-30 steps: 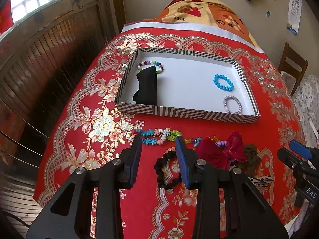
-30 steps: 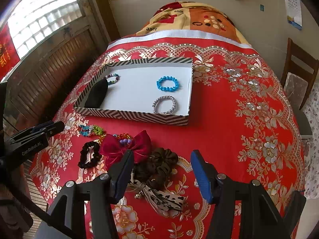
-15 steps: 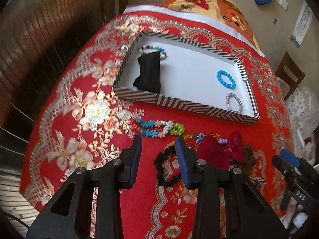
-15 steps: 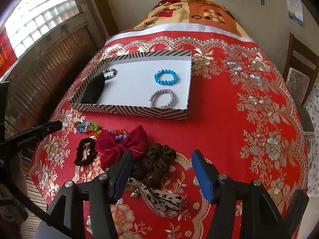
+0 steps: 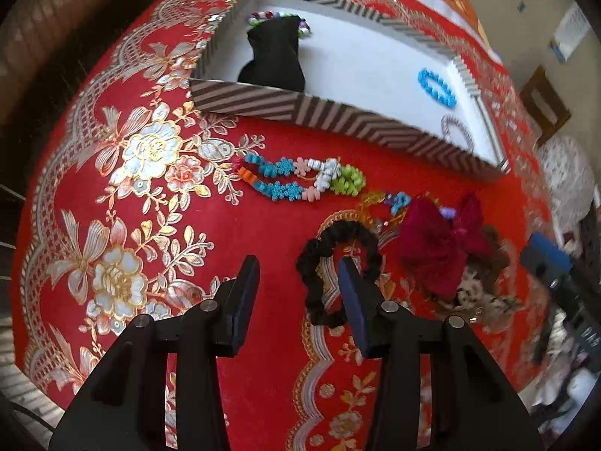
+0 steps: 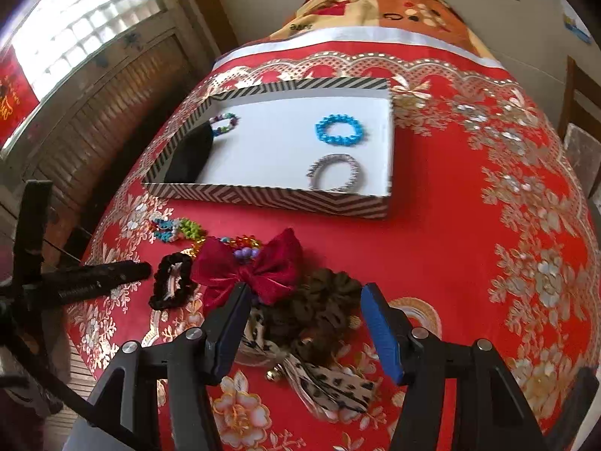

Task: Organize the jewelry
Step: 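Grasp the black scrunchie with the left tool while the right tool grasps the red satin bow, then carry the black scrunchie over the tray with the left tool while the right tool carries the red bow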

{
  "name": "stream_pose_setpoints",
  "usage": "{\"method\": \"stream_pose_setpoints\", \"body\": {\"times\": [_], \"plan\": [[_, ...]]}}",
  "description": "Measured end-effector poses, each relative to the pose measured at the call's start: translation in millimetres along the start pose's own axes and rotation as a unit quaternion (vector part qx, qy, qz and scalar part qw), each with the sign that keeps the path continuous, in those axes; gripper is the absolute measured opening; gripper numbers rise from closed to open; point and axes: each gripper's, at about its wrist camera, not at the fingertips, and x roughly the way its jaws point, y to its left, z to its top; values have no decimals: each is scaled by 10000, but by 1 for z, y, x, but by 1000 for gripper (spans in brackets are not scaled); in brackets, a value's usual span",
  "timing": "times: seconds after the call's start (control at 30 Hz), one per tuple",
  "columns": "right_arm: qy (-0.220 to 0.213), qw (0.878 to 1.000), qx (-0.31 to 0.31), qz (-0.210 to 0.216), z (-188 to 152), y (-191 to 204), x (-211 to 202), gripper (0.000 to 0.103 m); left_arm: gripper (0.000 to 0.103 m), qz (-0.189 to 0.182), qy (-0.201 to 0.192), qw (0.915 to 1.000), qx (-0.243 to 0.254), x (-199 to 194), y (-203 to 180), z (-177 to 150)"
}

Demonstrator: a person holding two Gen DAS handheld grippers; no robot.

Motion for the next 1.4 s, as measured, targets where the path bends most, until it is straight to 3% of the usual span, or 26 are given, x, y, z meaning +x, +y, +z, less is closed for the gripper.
{"method": "stream_pose_setpoints", "body": {"times": [0.23,0.37,0.43,0.5,0.6,0.77,1.13,1.17,1.2,1.27,1.4], "plan": [[218,9996,-143,136,9,14,23,58,43,383,-158,9987,293,13,-9,3],[459,9970,-103,611,7,25,28,58,42,397,-152,9986,309,22,-11,9],[546,9955,-37,775,6,27,33,58,37,397,-205,9985,311,24,-11,11],[666,9939,65,871,4,29,39,53,24,481,-225,9980,356,26,-12,11],[895,9902,290,1032,1,28,50,51,21,478,-217,9981,331,26,-6,14],[987,9902,501,851,8,23,63,51,21,450,-212,9983,311,26,-3,13],[733,9925,719,663,32,26,78,51,21,354,-214,9988,258,24,2,14],[760,9927,697,618,32,27,82,48,20,336,-223,9988,260,24,2,14],[707,9940,617,563,31,29,83,35,13,322,-232,9989,255,24,2,14],[579,9962,459,466,27,31,80,21,10,247,-216,9993,200,24,5,15],[379,9971,321,574,26,29,61,17,7,-76,-121,9999,6,18,15,16]]}}
